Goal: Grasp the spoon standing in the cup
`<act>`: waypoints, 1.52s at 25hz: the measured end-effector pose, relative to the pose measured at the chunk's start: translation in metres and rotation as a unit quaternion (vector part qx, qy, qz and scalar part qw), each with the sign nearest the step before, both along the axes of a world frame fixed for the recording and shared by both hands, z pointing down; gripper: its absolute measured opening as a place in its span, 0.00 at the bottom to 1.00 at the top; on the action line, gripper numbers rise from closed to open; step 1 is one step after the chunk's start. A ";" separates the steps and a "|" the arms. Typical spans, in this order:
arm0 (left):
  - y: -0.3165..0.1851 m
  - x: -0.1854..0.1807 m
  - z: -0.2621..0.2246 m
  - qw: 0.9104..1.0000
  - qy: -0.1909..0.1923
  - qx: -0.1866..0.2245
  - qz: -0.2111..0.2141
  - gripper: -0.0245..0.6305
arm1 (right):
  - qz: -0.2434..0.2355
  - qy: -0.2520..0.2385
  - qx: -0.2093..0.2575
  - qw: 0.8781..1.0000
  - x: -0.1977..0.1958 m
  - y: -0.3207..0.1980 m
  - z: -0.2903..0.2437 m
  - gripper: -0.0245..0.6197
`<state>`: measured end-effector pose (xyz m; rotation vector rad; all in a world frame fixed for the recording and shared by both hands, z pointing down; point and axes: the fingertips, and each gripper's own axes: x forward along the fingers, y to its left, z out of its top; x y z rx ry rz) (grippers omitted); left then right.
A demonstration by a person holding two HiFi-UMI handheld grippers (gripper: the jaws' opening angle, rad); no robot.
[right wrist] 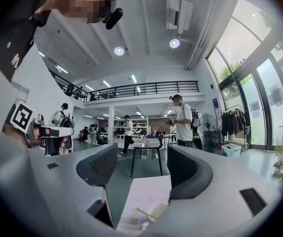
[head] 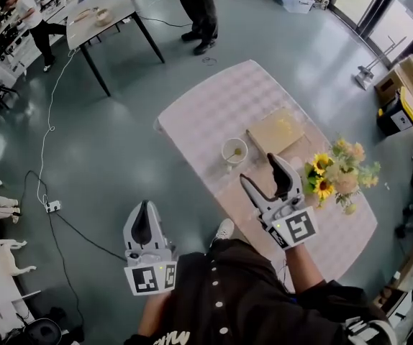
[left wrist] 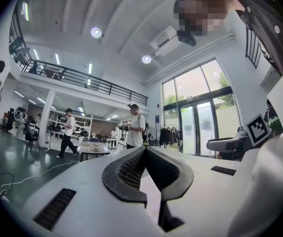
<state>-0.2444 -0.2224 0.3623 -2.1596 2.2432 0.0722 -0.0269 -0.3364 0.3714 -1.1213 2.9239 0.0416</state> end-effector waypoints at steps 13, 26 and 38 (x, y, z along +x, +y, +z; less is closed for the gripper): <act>-0.024 -0.012 0.027 0.999 0.011 -0.035 -0.009 0.06 | -0.080 0.171 0.038 0.981 -0.042 -0.023 0.088 0.50; -0.064 -0.008 0.049 0.997 0.024 -0.058 0.035 0.06 | -0.113 0.327 0.018 0.938 -0.068 -0.059 0.214 0.44; -0.057 -0.004 0.077 0.995 0.036 -0.083 0.042 0.06 | -0.125 0.419 0.036 0.899 -0.075 -0.070 0.288 0.26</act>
